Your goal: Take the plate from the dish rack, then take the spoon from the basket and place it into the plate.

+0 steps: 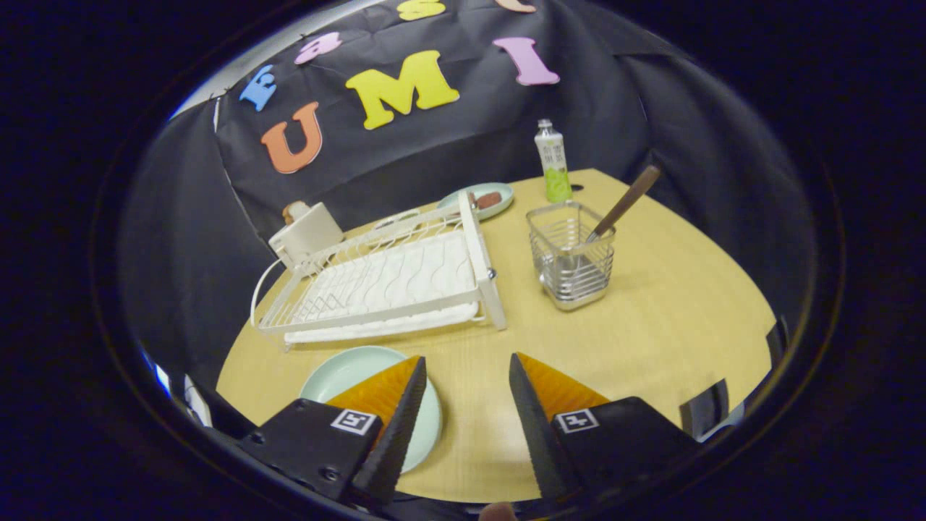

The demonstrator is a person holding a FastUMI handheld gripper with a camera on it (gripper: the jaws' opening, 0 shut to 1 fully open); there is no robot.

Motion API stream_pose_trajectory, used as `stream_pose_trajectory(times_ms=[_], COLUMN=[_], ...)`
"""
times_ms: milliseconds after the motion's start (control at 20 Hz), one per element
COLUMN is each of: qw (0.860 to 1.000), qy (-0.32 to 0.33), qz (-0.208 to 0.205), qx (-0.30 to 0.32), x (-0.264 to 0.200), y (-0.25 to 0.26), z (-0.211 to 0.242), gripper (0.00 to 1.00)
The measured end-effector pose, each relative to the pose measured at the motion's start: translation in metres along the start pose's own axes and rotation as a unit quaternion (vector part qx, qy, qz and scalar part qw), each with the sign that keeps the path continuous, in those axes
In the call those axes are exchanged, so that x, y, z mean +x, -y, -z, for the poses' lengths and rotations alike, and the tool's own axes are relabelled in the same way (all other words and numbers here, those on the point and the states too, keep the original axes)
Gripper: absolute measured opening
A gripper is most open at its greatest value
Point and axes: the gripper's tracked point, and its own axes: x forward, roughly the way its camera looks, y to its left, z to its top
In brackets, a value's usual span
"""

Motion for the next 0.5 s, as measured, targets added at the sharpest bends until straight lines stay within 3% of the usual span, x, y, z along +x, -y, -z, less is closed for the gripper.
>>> stream_pose_trajectory(times_ms=[100, 150, 350, 500], qw=[0.998, 0.996, 0.978, 0.97], qy=[0.054, 0.08, 0.177, 0.211], qz=[0.024, 0.038, 0.09, 0.1], qx=[-0.021, -0.029, -0.07, -0.072], x=[-0.015, -0.02, -0.039, -0.035], y=[0.019, 0.028, 0.062, 0.076], z=[-0.015, -0.023, -0.05, -0.061], gripper=[0.93, 0.96, 1.0, 1.0])
